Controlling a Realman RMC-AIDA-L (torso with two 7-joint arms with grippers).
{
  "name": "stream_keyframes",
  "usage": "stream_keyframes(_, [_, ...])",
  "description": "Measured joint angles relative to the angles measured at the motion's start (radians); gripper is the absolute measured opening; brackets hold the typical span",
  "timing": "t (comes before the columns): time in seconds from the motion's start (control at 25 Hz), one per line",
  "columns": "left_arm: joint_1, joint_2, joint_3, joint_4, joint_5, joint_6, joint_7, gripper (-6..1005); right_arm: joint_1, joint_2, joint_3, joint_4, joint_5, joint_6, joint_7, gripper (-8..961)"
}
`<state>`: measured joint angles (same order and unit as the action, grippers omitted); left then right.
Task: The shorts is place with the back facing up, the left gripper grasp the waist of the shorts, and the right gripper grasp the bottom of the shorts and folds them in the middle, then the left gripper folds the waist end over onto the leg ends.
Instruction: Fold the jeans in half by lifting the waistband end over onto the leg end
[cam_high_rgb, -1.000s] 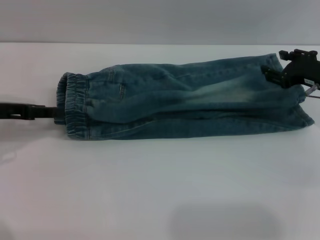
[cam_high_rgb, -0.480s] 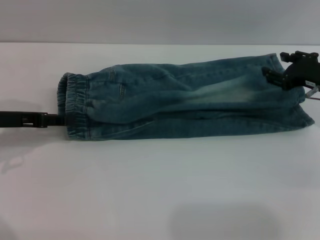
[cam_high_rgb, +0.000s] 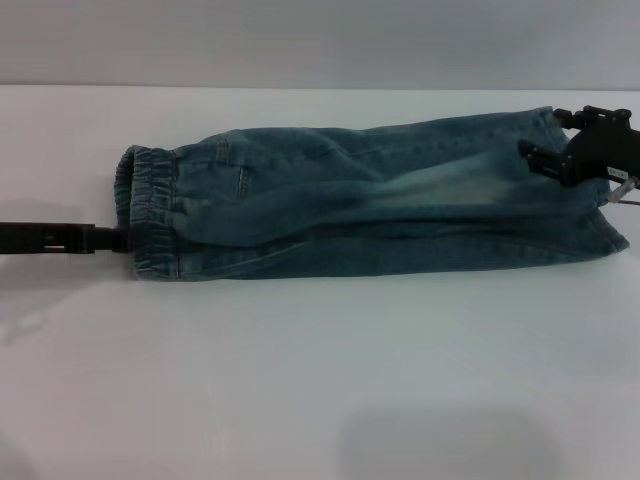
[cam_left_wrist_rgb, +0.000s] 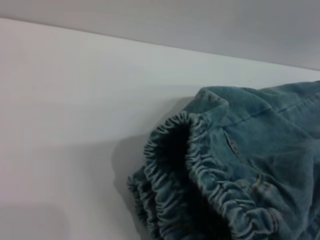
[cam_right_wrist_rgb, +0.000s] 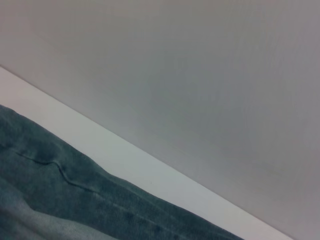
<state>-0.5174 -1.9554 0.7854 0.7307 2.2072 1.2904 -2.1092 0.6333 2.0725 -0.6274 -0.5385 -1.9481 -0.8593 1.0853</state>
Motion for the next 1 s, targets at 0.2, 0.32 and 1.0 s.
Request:
stream_keyframes(0.2, [0.001, 0.007, -0.002, 0.007, 0.001, -0.004, -0.007, 670, 0.000, 0.000, 0.000, 0.000, 0.000, 0.000, 0.000, 615])
stream_keyframes(0.32, [-0.001, 0.010, -0.002, 0.007, 0.002, -0.008, -0.007, 670, 0.000, 0.000, 0.000, 0.000, 0.000, 0.000, 0.000, 616])
stream_keyframes(1.0, [-0.005, -0.008, 0.007, -0.002, 0.003, -0.013, -0.008, 671, -0.003, 0.000, 0.000, 0.000, 0.000, 0.000, 0.000, 618])
